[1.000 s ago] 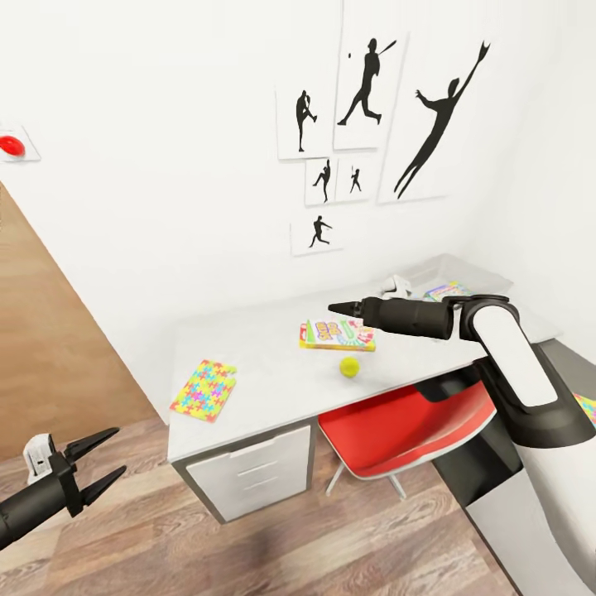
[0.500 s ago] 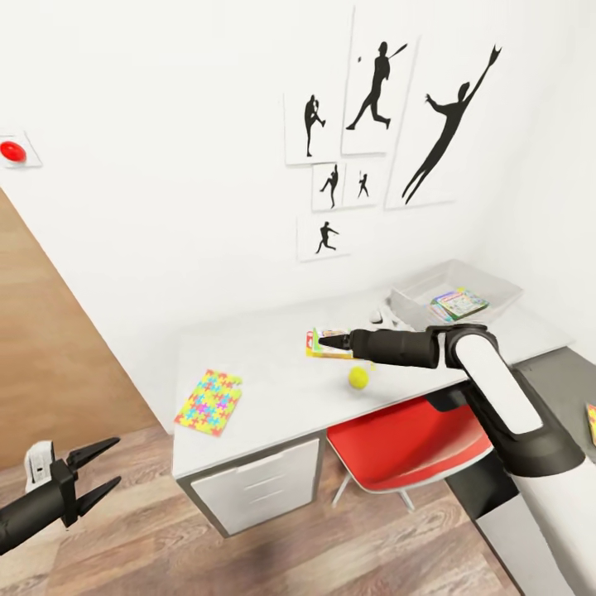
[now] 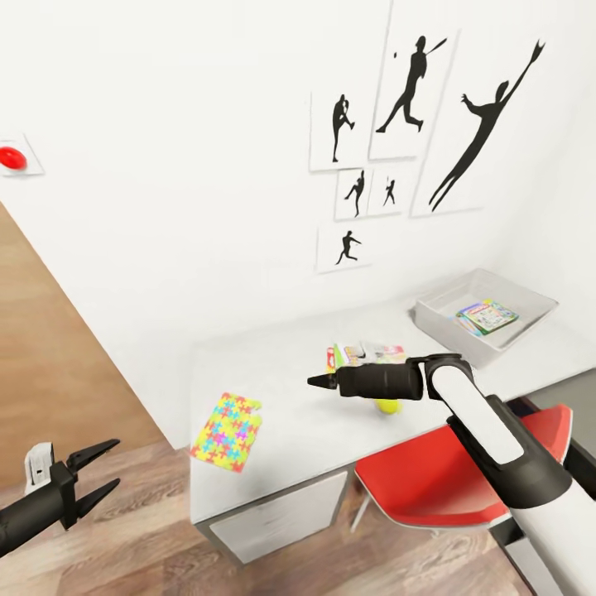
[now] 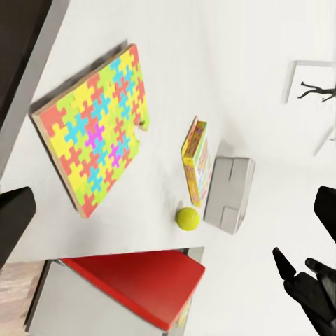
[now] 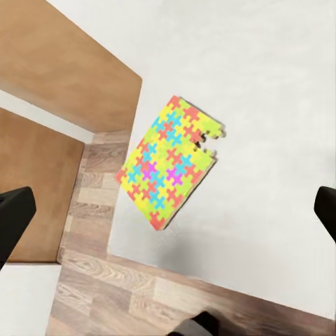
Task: Put all the toys in the child's room - the three board games (two on the bed and one on the table), the two jigsaw puzzles on the table, and the tennis ball on the table - inside the toy box on the table in the child's room.
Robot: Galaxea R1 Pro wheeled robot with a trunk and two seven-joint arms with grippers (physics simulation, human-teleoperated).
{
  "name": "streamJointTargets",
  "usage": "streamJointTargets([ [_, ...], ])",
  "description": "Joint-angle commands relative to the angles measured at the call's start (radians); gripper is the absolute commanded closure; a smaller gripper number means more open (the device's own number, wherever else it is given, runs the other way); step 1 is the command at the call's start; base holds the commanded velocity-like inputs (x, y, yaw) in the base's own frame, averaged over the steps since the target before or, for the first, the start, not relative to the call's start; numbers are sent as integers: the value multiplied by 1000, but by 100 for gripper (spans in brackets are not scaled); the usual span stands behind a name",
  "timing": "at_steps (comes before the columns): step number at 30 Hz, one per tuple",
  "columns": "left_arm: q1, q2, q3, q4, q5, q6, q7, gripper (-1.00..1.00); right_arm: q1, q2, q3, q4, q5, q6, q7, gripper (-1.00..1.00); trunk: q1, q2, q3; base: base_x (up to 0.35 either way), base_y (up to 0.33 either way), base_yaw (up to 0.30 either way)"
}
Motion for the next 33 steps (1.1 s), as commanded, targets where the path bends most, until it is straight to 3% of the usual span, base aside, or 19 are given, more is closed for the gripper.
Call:
streamJointTargets([
  [1, -1, 0, 1, 0, 8, 4, 8, -100, -1, -1, 2, -1, -10, 1, -10, -100, 1, -2, -2, 221, 260, 0],
  [4, -1, 0, 1, 1, 7, 4, 6, -100, 9, 1, 7, 0, 24, 1, -9, -100, 1, -2, -2, 217, 265, 0],
  [12, -1, -2, -3, 1, 5, 3, 7, -100, 18, 6, 11, 9, 65, 1, -8, -100, 1, -2, -2, 204, 276, 0],
  [17, -24, 21, 20, -21, 31, -4, -10, -100, 6, 28, -12, 13, 50, 1, -18, -100, 1, -2, -2, 38, 52, 0],
  [21, -26, 42, 42, -37, 42, -4, -10, -100, 6, 28, -19, 13, 50, 1, -18, -100, 1, -2, -2, 0, 0, 0],
  [33, -26, 42, 98, -37, 42, -4, -10, -100, 6, 28, -19, 13, 50, 1, -18, -100, 1, -2, -2, 0, 0, 0],
])
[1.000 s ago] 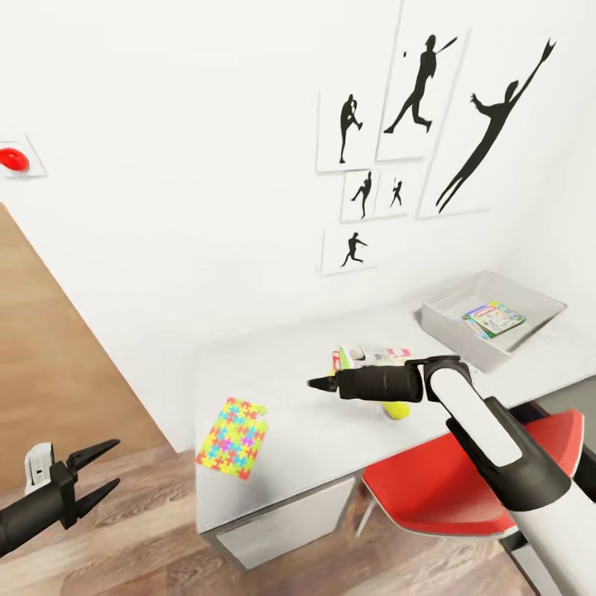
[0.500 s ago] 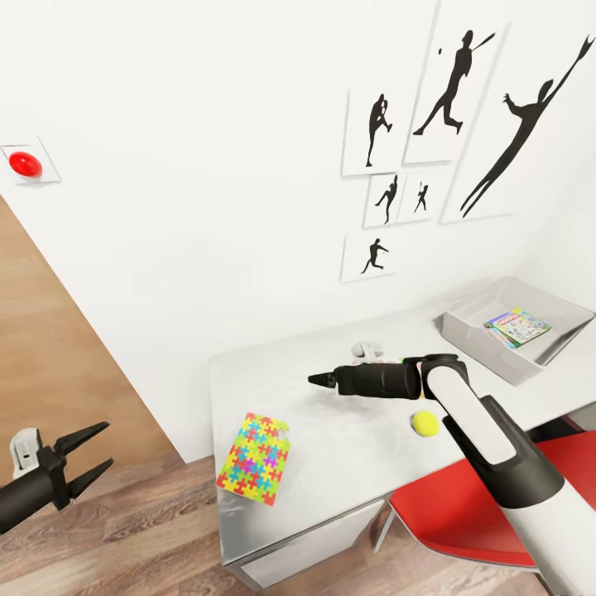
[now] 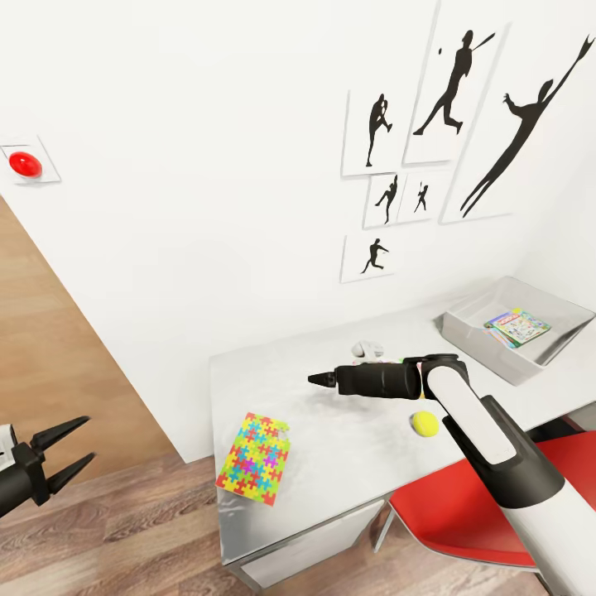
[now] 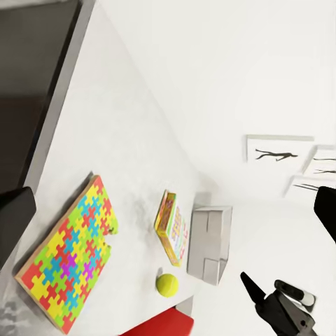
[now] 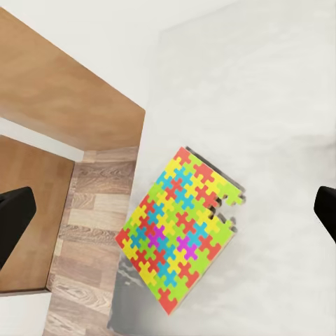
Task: Put all the toys in the child's room - the three board games (two on the bed and one on the table), the two jigsaw puzzles on the table, and the tennis ball on the table - inside the toy box on the table in the child's room.
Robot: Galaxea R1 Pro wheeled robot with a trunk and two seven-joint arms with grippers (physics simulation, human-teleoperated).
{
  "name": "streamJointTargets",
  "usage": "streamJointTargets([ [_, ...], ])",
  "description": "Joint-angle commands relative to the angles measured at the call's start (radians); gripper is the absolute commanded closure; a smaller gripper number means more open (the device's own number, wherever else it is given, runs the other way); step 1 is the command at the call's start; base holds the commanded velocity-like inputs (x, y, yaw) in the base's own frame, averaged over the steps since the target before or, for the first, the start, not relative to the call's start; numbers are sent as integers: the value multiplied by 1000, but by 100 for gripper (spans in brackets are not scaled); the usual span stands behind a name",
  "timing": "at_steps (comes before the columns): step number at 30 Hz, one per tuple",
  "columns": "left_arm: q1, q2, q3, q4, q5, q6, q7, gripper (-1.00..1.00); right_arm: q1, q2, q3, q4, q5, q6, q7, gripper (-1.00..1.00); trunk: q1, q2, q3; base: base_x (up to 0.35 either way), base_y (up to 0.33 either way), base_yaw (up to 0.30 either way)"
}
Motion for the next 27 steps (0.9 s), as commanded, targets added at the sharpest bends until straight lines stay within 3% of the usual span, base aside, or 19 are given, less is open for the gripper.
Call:
streamJointTargets([
  [1, -1, 0, 1, 0, 6, 4, 6, -100, -1, -1, 1, -1, -10, 0, -10, -100, 1, -2, -2, 0, 0, 0],
  [21, -1, 0, 1, 0, 6, 4, 6, -100, -1, -1, 1, -1, -10, 0, -10, -100, 1, -2, -2, 0, 0, 0],
  [27, 0, -34, -33, 29, -28, 3, -13, -100, 5, -1, 8, 10, 1, 0, -5, -100, 1, -2, -2, 0, 88, 0],
])
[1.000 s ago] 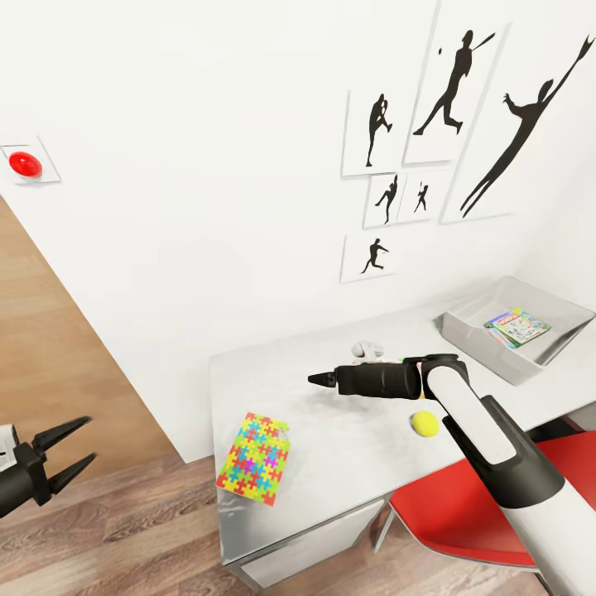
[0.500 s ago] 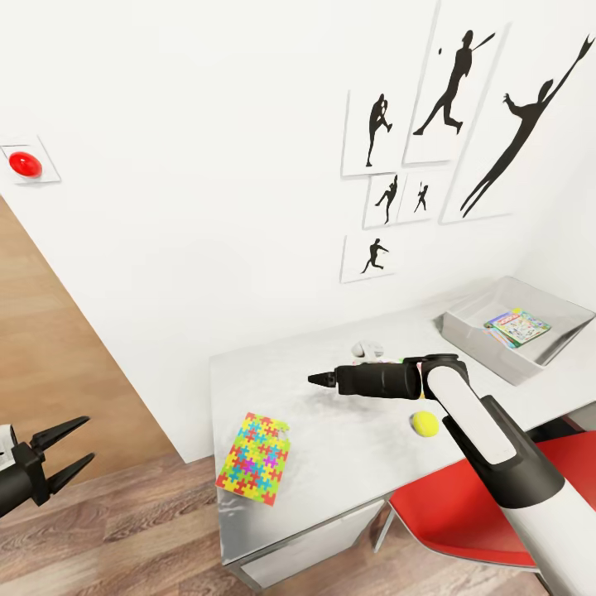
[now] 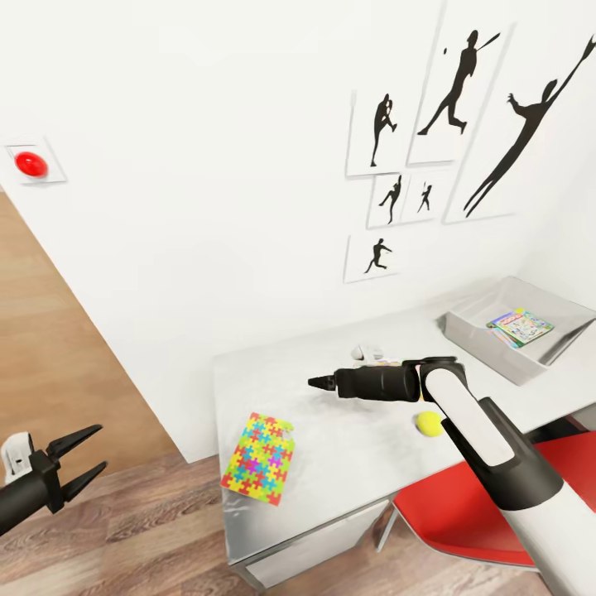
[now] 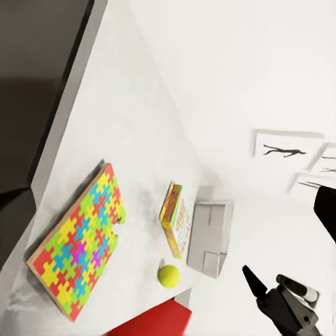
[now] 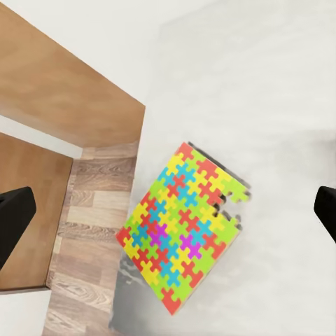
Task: Put all the toys in the child's room - the three board games (two on the bed and one on the table), the two jigsaw puzzles on the table, and the tennis ball on the table - inside the toy box on the table in the child's room.
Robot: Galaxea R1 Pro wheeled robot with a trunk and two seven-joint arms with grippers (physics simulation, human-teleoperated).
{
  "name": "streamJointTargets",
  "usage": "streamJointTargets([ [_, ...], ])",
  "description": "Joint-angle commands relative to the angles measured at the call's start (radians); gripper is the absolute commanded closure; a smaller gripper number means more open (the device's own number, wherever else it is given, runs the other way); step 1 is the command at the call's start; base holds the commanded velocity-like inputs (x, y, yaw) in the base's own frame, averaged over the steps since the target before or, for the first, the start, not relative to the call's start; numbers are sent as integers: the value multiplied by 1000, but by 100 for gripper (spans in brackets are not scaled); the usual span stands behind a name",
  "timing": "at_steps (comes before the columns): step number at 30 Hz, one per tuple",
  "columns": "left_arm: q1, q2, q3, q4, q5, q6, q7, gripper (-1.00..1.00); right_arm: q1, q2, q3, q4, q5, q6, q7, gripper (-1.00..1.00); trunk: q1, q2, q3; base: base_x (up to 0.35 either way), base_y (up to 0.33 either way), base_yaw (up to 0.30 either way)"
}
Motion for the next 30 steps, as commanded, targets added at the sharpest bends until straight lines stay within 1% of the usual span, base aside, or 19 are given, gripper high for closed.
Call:
streamJointTargets([
  [1, -1, -2, -5, 2, 5, 4, -2, -100, -1, -1, 1, -1, -10, 1, -10, -100, 1, -2, -2, 0, 166, 0],
  [6, -5, -13, -33, 14, -6, 4, -30, -100, 4, 0, -2, 4, -6, 1, -11, -100, 1, -2, -2, 0, 219, 0],
  [12, -7, -18, -65, 20, -14, 4, -36, -100, 6, 1, -4, 10, -4, 1, -11, -100, 1, -2, -2, 0, 260, 0],
  [19, -8, -21, -67, 22, -24, 3, -37, -100, 7, 3, -2, 46, -3, 1, -10, -100, 1, -2, -2, 0, 228, 0],
  [30, -8, -21, -69, 23, -29, 2, -37, -100, 6, 7, -5, 95, -4, 1, -11, -100, 1, -2, -9, 0, 56, 0],
])
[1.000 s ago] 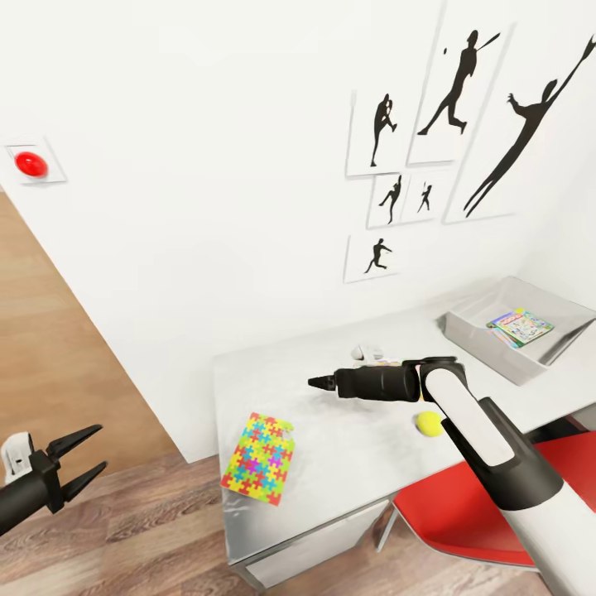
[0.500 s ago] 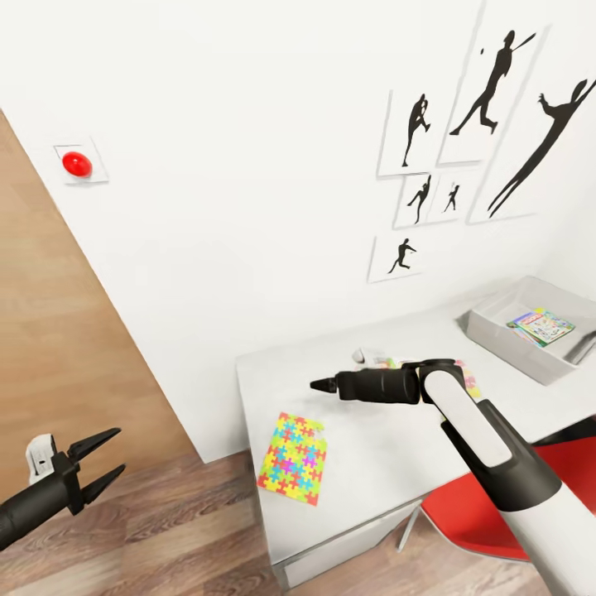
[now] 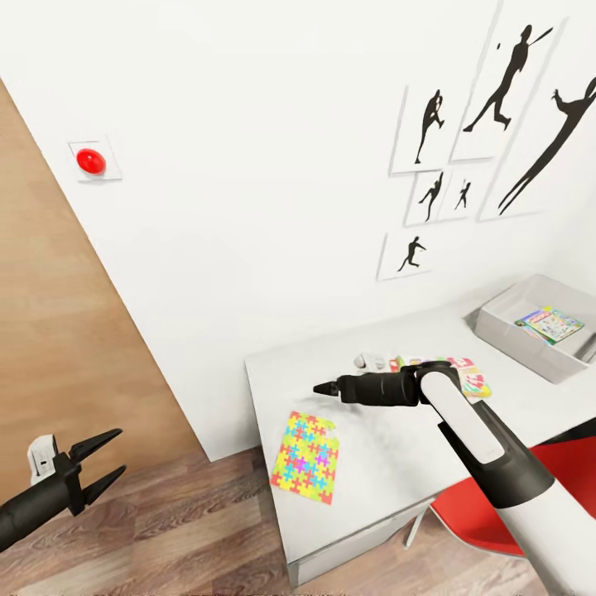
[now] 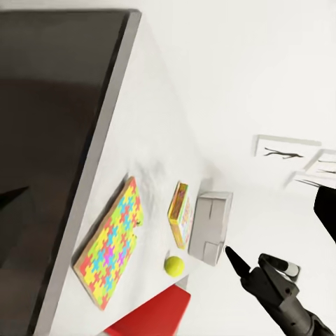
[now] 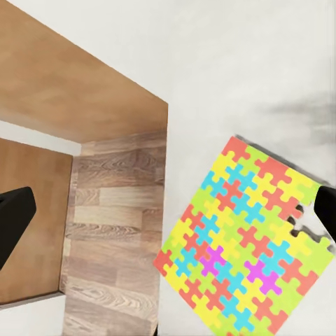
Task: Put all the toys in the child's room - the three board games (two on the bed and one on the table), the two jigsaw puzzles on the table, and the tennis ball on the table - inside the toy box on the table in the child's room.
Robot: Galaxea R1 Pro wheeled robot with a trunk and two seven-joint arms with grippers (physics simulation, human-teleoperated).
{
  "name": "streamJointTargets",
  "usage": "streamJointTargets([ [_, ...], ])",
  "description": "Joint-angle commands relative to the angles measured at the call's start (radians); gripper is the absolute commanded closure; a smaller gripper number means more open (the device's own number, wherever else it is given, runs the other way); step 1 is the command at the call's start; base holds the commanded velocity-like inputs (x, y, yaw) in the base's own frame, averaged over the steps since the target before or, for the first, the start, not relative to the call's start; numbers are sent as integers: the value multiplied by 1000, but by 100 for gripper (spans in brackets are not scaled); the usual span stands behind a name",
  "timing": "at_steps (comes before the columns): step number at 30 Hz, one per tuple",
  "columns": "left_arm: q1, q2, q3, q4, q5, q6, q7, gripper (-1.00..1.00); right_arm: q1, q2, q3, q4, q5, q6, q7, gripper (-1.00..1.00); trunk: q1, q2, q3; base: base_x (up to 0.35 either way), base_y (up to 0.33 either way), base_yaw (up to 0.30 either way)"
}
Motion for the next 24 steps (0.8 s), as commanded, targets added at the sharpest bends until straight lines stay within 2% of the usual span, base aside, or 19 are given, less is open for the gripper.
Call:
streamJointTargets([
  [1, -1, 0, 1, 0, 0, 4, 1, -100, -2, -1, 1, 9, -11, 0, -11, -100, 1, -2, -3, 0, 19, 0],
  [11, -1, 0, 1, 0, -1, 4, 2, -100, -9, -2, -2, 94, -12, 0, -11, -100, 1, -2, -18, 0, 8, 0],
  [24, -1, 0, 1, 3, -1, 3, 2, -100, -11, -3, -19, 121, -10, 0, -11, -100, 1, -2, -39, -5, 2, 0],
])
